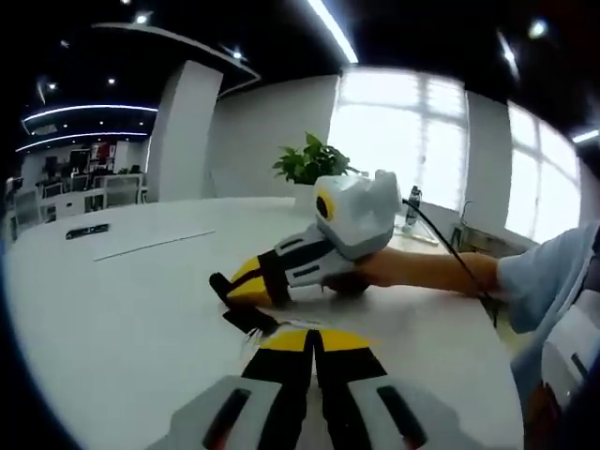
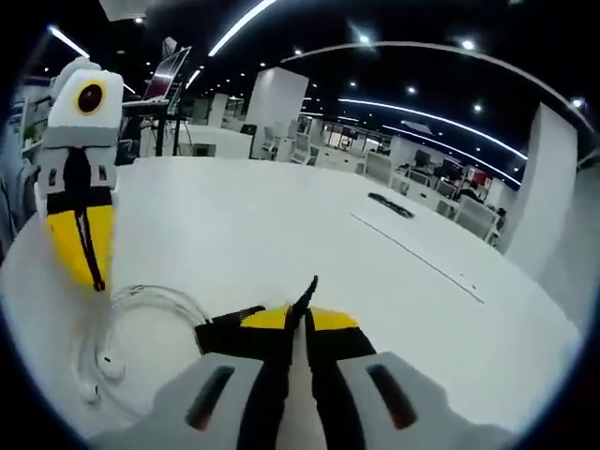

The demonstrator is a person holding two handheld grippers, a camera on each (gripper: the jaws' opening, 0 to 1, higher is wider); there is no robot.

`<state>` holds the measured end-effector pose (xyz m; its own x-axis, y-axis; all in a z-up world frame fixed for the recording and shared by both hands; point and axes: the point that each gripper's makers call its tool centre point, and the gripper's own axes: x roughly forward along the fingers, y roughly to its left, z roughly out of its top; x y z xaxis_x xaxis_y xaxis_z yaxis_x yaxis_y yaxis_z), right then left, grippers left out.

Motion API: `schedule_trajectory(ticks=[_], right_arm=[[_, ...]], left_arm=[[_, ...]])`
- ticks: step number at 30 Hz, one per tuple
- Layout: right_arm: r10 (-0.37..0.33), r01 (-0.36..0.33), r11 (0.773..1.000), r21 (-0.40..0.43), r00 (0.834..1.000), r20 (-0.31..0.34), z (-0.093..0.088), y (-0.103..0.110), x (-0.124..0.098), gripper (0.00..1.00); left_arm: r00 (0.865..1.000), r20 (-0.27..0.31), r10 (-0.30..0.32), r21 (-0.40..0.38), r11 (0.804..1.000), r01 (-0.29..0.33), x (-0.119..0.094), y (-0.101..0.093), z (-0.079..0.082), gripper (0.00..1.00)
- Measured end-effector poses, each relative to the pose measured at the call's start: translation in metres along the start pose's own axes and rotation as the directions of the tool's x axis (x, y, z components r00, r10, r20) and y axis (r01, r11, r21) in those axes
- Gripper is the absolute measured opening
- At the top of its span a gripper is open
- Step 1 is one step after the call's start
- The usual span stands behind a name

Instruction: Peel open the Velcro strap on the desktop, arrange the wired earphones neatly onto it, and close the Velcro strap to secure them.

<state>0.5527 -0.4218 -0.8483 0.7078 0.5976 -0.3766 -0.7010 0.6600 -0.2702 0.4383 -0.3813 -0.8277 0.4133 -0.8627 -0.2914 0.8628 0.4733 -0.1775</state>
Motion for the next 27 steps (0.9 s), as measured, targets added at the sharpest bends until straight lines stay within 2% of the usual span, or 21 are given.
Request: schedule_trajectory(ticks=[3, 8, 11, 12, 15, 18, 19, 25, 27], right_arm=[[-0.067, 0.066, 0.996, 0.063, 0.998, 0.016, 0.008, -0.016, -0.010, 0.07], [-0.106, 0.102, 0.983, 0.150, 0.994, 0.020, 0.011, -0.025, -0.026, 0.08], [-0.121, 0.114, 0.978, 0.175, 0.992, 0.028, 0.012, -0.027, -0.035, 0.08], [-0.126, 0.119, 0.976, 0.180, 0.992, 0.028, 0.012, -0.028, -0.037, 0.08], [-0.158, 0.147, 0.968, 0.203, 0.987, 0.040, 0.017, -0.032, -0.052, 0.09], [-0.187, 0.167, 0.957, 0.237, 0.981, 0.060, 0.023, -0.036, -0.066, 0.10], [-0.196, 0.174, 0.953, 0.248, 0.978, 0.066, 0.025, -0.038, -0.071, 0.10], [-0.270, 0.226, 0.924, 0.308, 0.957, 0.105, 0.033, -0.051, -0.099, 0.11], [-0.277, 0.225, 0.921, 0.319, 0.953, 0.125, 0.035, -0.053, -0.106, 0.12]], left_arm=[[0.995, 0.010, 0.100, 0.068, 0.993, -0.101, -0.011, 0.021, 0.007, 0.05], [0.986, 0.039, 0.161, 0.050, 0.985, -0.163, -0.024, 0.037, 0.018, 0.05], [0.971, 0.056, 0.233, 0.083, 0.968, -0.237, -0.036, 0.049, 0.023, 0.05], [0.970, 0.058, 0.238, 0.086, 0.966, -0.242, -0.037, 0.050, 0.024, 0.05], [0.947, 0.097, 0.305, 0.097, 0.944, -0.314, -0.053, 0.062, 0.034, 0.05], [0.921, 0.132, 0.367, 0.095, 0.920, -0.380, -0.072, 0.076, 0.045, 0.05], [0.907, 0.145, 0.396, 0.087, 0.908, -0.410, -0.080, 0.081, 0.048, 0.05], [0.794, 0.219, 0.566, 0.078, 0.801, -0.593, -0.135, 0.116, 0.060, 0.07], [0.783, 0.231, 0.577, 0.074, 0.792, -0.606, -0.141, 0.119, 0.061, 0.07]])
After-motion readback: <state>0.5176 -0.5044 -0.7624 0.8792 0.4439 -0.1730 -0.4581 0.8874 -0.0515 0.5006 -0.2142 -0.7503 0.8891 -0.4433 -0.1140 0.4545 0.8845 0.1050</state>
